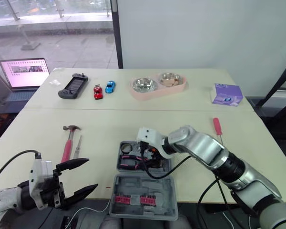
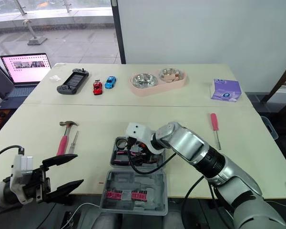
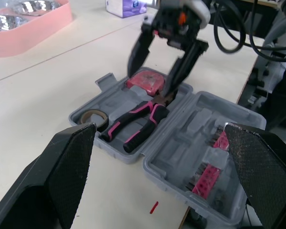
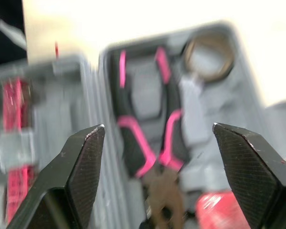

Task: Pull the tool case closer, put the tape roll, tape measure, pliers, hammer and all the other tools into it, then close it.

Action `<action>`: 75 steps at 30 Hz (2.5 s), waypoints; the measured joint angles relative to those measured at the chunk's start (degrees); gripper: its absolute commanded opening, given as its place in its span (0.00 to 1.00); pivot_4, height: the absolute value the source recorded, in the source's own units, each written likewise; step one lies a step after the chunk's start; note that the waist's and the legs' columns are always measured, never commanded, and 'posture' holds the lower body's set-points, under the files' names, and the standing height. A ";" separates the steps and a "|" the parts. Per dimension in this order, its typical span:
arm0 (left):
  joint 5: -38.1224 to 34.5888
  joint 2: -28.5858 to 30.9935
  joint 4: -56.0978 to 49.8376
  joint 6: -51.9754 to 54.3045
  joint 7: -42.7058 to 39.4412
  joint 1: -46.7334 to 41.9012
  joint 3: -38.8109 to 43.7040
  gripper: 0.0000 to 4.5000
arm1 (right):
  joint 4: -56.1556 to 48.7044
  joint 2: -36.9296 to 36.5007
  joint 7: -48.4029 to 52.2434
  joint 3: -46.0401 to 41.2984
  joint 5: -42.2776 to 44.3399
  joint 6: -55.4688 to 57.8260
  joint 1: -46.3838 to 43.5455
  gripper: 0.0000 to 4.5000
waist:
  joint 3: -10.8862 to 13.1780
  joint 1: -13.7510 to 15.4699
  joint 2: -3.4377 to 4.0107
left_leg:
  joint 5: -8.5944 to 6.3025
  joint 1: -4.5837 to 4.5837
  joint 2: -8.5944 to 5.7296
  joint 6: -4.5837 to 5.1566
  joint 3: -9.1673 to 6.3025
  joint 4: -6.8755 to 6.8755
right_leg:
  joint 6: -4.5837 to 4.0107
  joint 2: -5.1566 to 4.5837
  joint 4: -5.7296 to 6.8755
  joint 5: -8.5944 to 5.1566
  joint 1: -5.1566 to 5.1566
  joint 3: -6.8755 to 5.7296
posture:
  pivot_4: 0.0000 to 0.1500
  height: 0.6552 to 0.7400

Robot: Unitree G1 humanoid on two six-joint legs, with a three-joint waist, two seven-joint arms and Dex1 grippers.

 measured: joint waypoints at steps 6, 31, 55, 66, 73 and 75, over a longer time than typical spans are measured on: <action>0.18 -0.03 0.40 -0.03 0.13 -0.70 -0.06 1.00 | 0.49 3.91 -2.52 -2.76 -0.49 -13.28 11.70 0.45 | -0.03 -0.08 -0.05 | 0.00 0.03 0.00 0.00 0.00 -0.01 | 0.01 0.00 0.01 0.00 0.03 0.00 | 1.00 1.00; 0.29 -0.05 0.35 0.04 0.37 0.67 -0.04 1.00 | 10.61 6.30 -5.67 -1.31 -12.08 -32.36 25.11 0.01 | -0.88 0.08 -0.38 | -0.02 0.34 0.00 -0.02 0.00 -0.06 | 0.11 -0.03 -0.18 -0.11 0.36 0.00 | 1.00 1.00; 13.55 2.42 9.92 3.03 9.51 -10.17 -7.79 0.89 | -6.65 -2.54 5.67 -21.33 8.00 -15.61 21.26 0.00 | -1.01 1.64 -0.10 | -0.04 0.16 -0.01 -0.04 0.00 -0.12 | 0.14 -0.02 -0.24 -0.13 0.14 -0.01 | 1.00 1.00; 20.89 3.47 21.58 -0.08 2.93 -22.90 -21.95 0.01 | 1.13 -26.63 16.40 -15.47 0.98 -16.87 24.96 0.00 | -0.73 1.39 -0.34 | -0.04 -0.08 -0.03 -0.03 0.07 -0.23 | 0.19 -0.05 -0.38 -0.13 0.01 -0.02 | 1.00 1.00; 25.15 0.10 21.78 3.74 5.33 -28.66 -29.90 0.01 | 0.00 -25.37 14.51 -6.34 -7.01 -17.64 24.28 0.00 | -0.57 1.81 -0.48 | 0.00 -0.08 -0.04 -0.10 0.07 -0.02 | 0.23 -0.06 -0.30 -0.15 0.08 -0.01 | 1.00 1.00; 25.86 -0.39 21.26 5.46 6.06 -29.44 -31.58 0.01 | -0.42 -23.85 13.75 -5.25 -7.96 -16.63 23.80 0.00 | -0.55 1.60 -0.49 | 0.01 -0.07 -0.04 -0.10 0.06 -0.03 | 0.24 -0.05 -0.27 -0.14 0.08 -0.01 | 1.00 1.00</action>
